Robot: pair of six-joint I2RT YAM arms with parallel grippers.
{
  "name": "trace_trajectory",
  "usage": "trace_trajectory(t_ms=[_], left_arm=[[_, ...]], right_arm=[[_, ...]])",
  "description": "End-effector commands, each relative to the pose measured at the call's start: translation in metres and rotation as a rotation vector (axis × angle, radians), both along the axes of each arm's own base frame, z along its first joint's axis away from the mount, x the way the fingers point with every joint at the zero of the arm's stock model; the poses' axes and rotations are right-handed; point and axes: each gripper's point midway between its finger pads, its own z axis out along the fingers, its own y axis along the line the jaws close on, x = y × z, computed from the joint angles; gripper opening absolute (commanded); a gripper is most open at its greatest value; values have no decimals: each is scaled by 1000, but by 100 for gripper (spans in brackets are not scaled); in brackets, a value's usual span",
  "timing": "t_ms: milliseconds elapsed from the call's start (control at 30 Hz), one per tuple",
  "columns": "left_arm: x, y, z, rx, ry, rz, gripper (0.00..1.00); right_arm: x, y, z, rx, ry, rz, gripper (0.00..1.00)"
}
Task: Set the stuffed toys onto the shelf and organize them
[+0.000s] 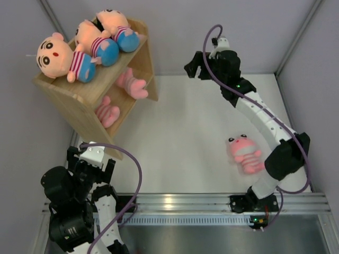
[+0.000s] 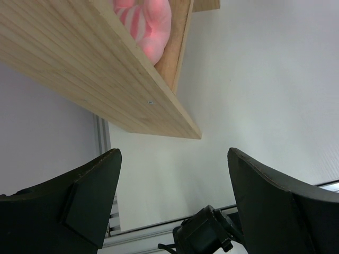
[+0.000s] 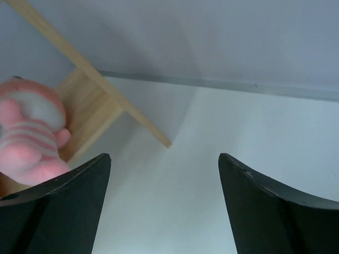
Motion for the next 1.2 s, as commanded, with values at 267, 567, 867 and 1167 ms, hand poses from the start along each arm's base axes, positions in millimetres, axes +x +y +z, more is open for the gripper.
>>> trace_trajectory(t_ms=[267,567,867,1167], left_arm=[[-5,-3,-6,-3,34,-9,87],[-5,3,-4,12,38,16,87],[-5,4,-6,16,39,19,87],[-8,5,-4,27,33,33,88]], right_arm=[[-40,179,0,176,-51,517,84],[-63,244,-22,284,45,606,81],[-73,265,-30,326,75,679,23],[-47,281,-15,224,-38,767,0]])
